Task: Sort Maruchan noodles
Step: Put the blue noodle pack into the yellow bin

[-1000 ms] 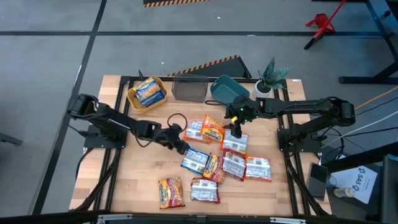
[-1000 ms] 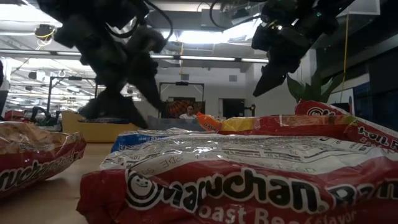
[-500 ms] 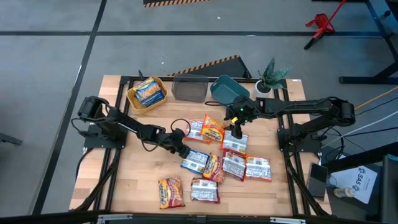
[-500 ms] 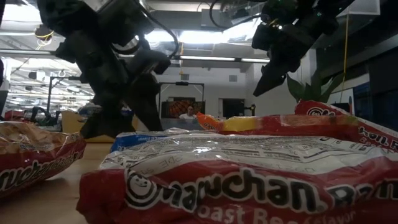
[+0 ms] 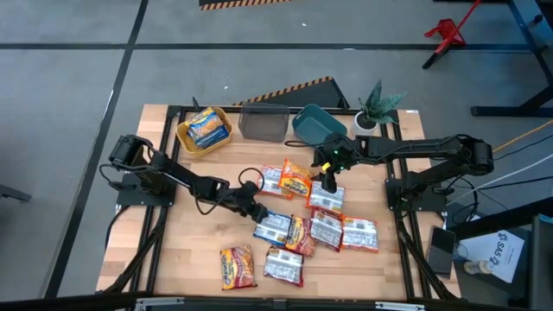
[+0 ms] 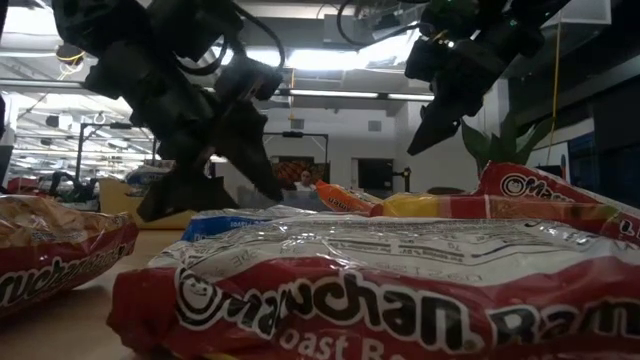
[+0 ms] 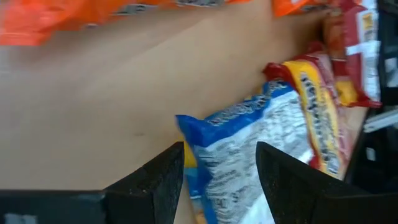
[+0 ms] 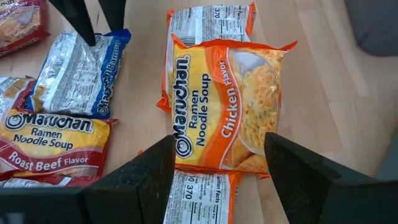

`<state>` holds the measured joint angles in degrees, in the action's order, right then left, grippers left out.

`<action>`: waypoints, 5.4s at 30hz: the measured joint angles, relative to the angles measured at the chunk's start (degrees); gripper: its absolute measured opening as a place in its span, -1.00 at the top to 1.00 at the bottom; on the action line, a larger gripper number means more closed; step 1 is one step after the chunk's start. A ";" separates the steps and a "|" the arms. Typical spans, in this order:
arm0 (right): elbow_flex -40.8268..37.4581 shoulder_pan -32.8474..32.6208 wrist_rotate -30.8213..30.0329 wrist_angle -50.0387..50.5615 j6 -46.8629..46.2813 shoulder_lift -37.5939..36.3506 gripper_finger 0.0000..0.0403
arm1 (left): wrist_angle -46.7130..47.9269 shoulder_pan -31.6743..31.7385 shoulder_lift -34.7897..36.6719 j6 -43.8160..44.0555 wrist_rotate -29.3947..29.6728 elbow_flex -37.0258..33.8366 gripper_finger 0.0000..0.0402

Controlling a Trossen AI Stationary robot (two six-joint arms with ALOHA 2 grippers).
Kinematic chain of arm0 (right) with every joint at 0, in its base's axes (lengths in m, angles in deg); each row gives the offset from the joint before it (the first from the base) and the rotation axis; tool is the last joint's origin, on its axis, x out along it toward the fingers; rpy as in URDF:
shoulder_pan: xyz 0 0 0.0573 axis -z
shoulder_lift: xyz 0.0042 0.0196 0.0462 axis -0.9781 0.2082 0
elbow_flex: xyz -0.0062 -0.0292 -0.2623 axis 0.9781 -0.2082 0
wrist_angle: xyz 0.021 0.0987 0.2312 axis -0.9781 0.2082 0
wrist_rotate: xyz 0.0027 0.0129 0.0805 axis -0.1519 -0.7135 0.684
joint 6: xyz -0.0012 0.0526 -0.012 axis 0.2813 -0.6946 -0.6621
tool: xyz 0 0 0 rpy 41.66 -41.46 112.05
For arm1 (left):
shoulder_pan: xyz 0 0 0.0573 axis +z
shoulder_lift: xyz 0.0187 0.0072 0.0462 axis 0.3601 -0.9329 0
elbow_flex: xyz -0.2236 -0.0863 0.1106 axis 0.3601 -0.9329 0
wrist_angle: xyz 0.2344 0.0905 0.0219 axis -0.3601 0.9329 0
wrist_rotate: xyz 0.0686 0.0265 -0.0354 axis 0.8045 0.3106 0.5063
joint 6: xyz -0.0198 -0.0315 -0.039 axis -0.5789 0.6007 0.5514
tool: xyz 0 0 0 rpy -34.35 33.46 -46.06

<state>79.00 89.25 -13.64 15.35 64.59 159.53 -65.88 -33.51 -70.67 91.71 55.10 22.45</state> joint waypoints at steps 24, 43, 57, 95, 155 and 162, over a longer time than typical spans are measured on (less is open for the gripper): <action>-0.02 0.00 0.00 0.00 0.01 0.00 -0.16 | -12.45 0.14 -7.58 -0.48 -5.87 0.15 -0.10; -0.02 -0.01 -1.09 0.00 0.02 0.00 -0.16 | -12.68 3.39 -7.42 1.65 -8.34 0.01 0.94; -0.02 0.00 -1.25 0.00 -0.06 0.00 -0.16 | -12.17 6.97 -3.64 1.05 -8.45 -0.17 1.00; -0.02 0.00 -3.26 -1.66 -1.53 0.00 -0.16 | 38.00 16.99 50.23 -6.20 18.85 -0.02 1.00; -0.02 -0.01 -5.84 -1.69 -2.74 0.00 -0.16 | 66.00 34.80 73.21 -3.02 47.15 2.04 1.00; -0.02 -0.02 -6.20 -1.70 -3.24 0.00 -0.16 | 74.07 34.80 74.48 -1.20 45.55 6.38 1.00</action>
<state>78.98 89.23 -19.85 13.65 61.35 159.53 8.19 1.28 3.82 90.51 100.66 28.82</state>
